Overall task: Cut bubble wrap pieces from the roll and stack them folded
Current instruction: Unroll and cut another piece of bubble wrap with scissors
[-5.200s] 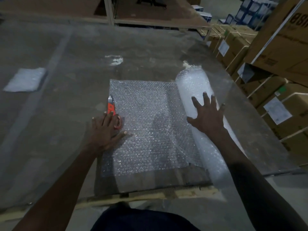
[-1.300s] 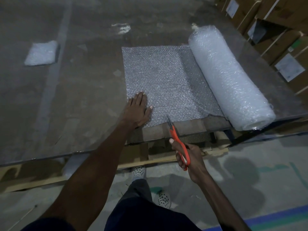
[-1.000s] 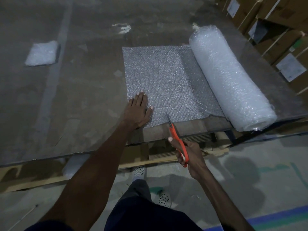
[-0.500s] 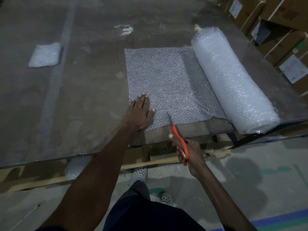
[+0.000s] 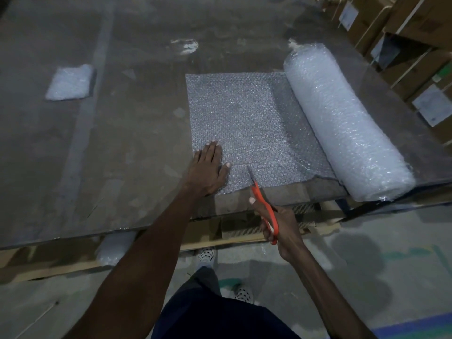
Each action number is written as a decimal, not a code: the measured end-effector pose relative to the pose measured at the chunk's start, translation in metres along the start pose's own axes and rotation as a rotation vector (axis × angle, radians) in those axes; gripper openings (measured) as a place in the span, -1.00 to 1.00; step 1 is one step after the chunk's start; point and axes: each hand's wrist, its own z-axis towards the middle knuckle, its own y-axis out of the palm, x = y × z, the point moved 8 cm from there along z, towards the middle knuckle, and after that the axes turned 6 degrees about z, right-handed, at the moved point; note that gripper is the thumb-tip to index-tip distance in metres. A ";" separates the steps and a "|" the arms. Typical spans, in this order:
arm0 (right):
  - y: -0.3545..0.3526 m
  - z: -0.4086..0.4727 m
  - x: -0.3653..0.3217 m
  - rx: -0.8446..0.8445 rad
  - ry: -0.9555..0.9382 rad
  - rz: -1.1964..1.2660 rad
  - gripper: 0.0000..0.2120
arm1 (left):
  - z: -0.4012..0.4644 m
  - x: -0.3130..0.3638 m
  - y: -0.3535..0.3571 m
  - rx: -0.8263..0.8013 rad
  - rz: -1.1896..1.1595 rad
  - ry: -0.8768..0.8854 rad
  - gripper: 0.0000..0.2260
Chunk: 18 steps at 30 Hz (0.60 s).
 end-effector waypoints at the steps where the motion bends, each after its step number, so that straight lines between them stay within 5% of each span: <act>1: 0.001 0.002 -0.001 0.000 0.001 -0.002 -0.63 | 0.000 0.000 0.001 -0.002 -0.001 -0.002 -0.38; 13: 0.000 0.008 -0.002 -0.006 0.010 -0.033 -0.63 | -0.001 0.002 0.000 -0.008 -0.017 -0.004 -0.33; 18: 0.004 0.007 -0.010 0.007 0.002 -0.040 -0.40 | -0.003 0.001 -0.001 0.002 -0.011 -0.008 -0.39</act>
